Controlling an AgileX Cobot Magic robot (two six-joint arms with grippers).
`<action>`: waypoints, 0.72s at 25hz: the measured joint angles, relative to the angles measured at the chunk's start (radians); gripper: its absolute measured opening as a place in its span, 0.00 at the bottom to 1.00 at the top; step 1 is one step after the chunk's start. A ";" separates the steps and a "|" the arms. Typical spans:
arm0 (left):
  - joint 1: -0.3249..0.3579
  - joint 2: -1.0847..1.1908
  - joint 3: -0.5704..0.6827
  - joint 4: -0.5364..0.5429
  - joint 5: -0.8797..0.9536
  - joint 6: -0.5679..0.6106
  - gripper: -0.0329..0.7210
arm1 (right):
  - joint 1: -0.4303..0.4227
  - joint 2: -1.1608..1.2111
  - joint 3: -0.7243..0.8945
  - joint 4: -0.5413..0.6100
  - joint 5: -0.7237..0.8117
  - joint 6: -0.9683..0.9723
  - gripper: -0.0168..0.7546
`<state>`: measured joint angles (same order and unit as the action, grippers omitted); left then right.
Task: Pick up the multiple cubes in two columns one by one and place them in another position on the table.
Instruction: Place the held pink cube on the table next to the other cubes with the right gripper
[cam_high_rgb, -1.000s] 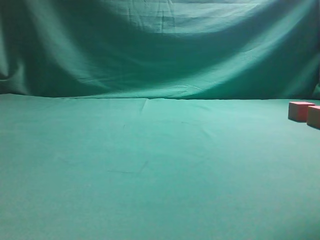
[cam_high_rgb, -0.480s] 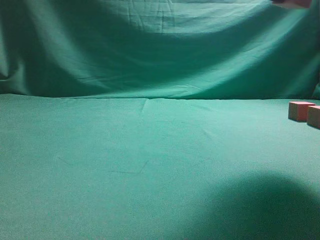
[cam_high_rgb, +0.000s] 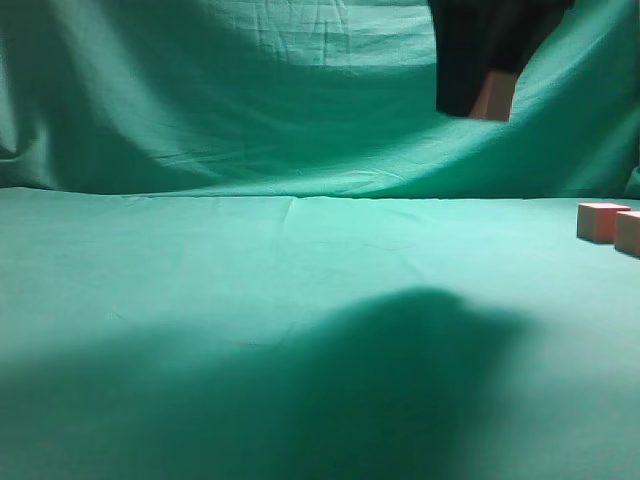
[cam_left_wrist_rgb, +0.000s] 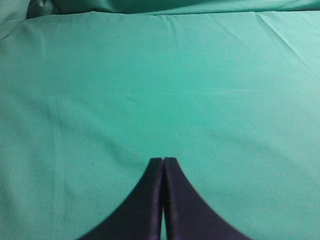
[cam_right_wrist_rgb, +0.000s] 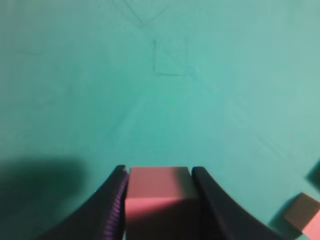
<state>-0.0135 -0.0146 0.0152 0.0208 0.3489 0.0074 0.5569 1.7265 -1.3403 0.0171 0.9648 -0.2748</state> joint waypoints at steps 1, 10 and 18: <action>0.000 0.000 0.000 0.000 0.000 0.000 0.04 | 0.000 0.022 -0.002 -0.003 -0.015 0.000 0.39; 0.000 0.000 0.000 0.000 0.000 0.000 0.04 | 0.000 0.208 -0.167 -0.008 -0.002 -0.001 0.39; 0.000 0.000 0.000 0.000 0.000 0.000 0.04 | 0.033 0.327 -0.278 -0.011 0.009 -0.002 0.39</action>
<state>-0.0135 -0.0146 0.0152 0.0208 0.3489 0.0074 0.5898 2.0537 -1.6179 0.0061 0.9740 -0.2772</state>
